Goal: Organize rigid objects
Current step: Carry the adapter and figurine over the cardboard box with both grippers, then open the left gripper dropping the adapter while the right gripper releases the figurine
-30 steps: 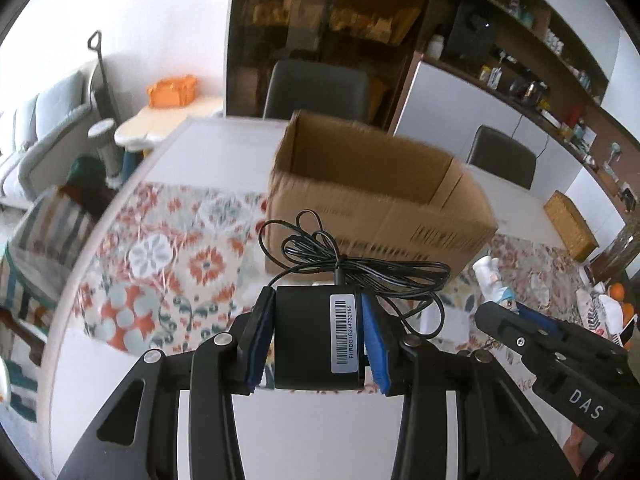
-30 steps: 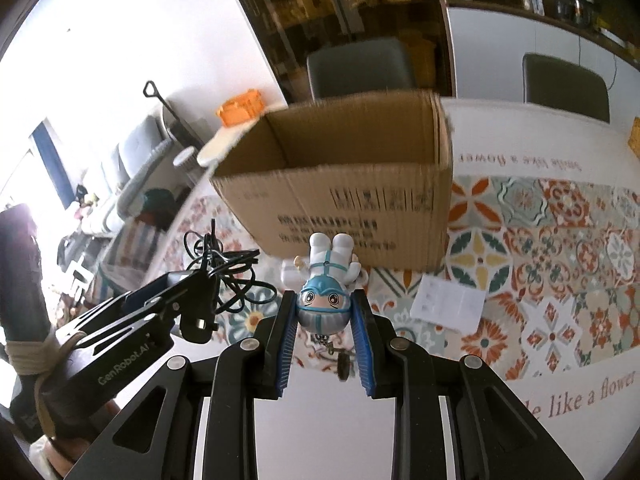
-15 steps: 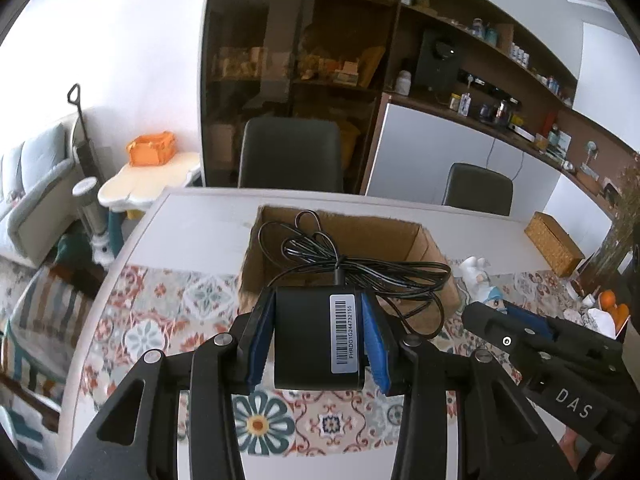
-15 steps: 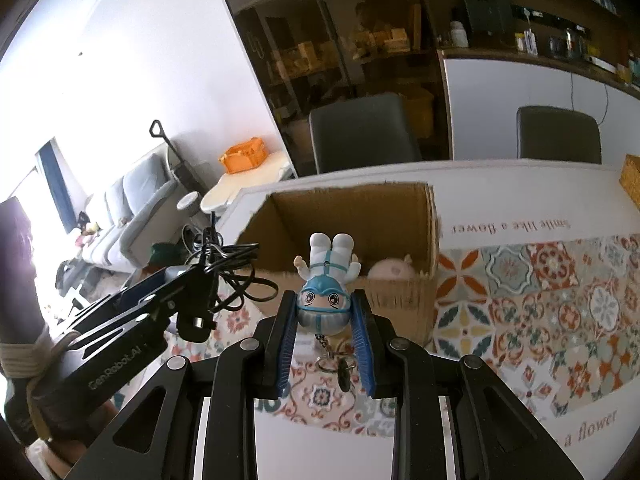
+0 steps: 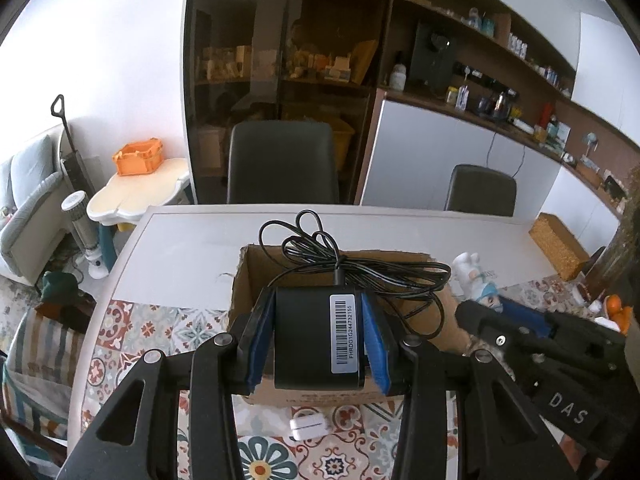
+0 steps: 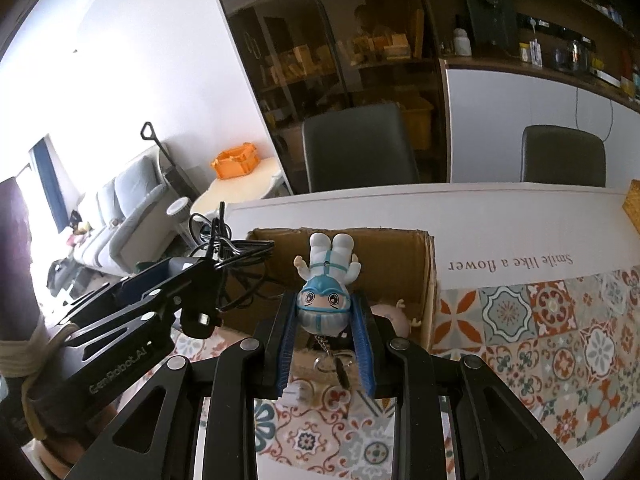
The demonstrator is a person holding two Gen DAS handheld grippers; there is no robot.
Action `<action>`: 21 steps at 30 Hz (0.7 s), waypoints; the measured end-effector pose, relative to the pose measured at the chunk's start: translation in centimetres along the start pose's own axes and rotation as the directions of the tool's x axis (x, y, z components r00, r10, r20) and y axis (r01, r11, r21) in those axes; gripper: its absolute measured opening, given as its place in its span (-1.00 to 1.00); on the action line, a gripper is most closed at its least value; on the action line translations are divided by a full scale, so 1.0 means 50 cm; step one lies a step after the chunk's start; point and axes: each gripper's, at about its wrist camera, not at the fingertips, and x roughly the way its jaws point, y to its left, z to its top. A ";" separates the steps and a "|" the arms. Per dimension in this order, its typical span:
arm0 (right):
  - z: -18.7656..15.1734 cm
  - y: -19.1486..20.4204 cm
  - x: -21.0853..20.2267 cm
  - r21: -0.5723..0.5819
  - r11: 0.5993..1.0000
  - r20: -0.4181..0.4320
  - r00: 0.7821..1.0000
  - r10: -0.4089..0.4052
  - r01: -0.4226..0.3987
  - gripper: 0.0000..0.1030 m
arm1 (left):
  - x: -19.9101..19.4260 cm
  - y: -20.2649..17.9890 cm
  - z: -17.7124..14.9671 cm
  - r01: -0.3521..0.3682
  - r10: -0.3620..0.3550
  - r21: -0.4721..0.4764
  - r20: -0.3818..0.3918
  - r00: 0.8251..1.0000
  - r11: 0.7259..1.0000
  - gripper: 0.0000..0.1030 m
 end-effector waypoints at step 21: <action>0.071 -0.034 0.097 0.017 1.000 -0.115 0.993 -0.008 0.010 -0.47 | 0.142 0.010 0.038 -0.007 0.006 -0.008 -0.214 0.977 1.000 0.06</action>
